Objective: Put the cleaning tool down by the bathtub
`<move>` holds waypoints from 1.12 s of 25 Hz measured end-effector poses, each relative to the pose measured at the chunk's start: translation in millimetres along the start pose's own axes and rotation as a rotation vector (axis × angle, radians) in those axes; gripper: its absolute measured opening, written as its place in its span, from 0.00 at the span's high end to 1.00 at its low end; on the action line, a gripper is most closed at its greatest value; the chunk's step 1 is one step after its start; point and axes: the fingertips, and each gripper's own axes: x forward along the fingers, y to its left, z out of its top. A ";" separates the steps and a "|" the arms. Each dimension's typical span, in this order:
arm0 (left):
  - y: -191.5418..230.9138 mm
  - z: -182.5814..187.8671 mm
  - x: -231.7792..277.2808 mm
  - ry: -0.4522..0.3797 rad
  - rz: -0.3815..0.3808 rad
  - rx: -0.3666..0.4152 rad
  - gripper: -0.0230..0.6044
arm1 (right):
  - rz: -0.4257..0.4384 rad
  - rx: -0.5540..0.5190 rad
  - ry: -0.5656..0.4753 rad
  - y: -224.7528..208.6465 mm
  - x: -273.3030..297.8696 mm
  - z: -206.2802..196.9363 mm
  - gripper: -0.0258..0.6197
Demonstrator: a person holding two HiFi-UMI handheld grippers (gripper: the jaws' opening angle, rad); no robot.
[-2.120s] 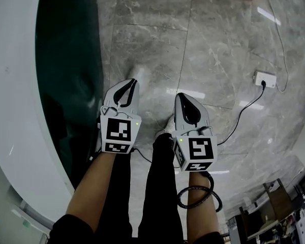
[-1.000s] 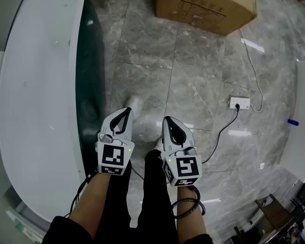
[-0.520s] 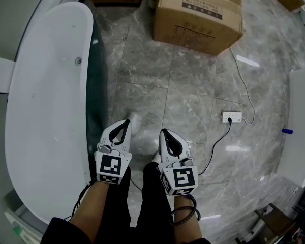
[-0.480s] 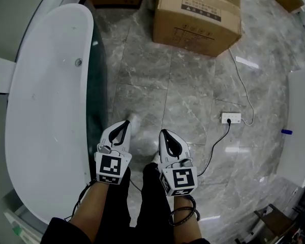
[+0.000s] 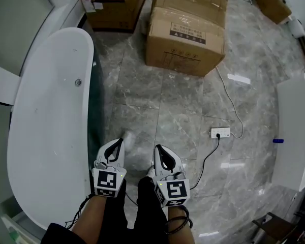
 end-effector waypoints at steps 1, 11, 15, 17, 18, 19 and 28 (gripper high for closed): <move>-0.6 4.5 -2.7 -0.003 0.002 0.007 0.96 | -0.001 0.000 -0.004 -0.2 -3.4 4.0 0.92; -9.5 51.3 -19.4 -0.052 -0.001 0.002 0.96 | -0.005 0.008 -0.051 -2.8 -30.6 44.2 0.92; -14.8 70.4 -25.9 -0.077 -0.005 0.010 0.96 | -0.012 0.005 -0.062 -7.0 -43.3 57.4 0.92; -19.0 78.4 -29.5 -0.096 -0.013 -0.012 0.96 | -0.015 0.006 -0.071 -9.7 -49.6 65.9 0.92; -20.5 80.9 -31.6 -0.095 -0.014 -0.017 0.96 | -0.016 0.006 -0.076 -10.4 -52.4 70.2 0.92; -20.9 83.2 -34.0 -0.087 -0.011 -0.010 0.96 | -0.016 0.004 -0.081 -10.8 -54.6 74.4 0.92; -24.6 104.3 -55.3 -0.127 0.005 -0.045 0.96 | 0.001 -0.027 -0.109 -6.2 -70.8 101.2 0.92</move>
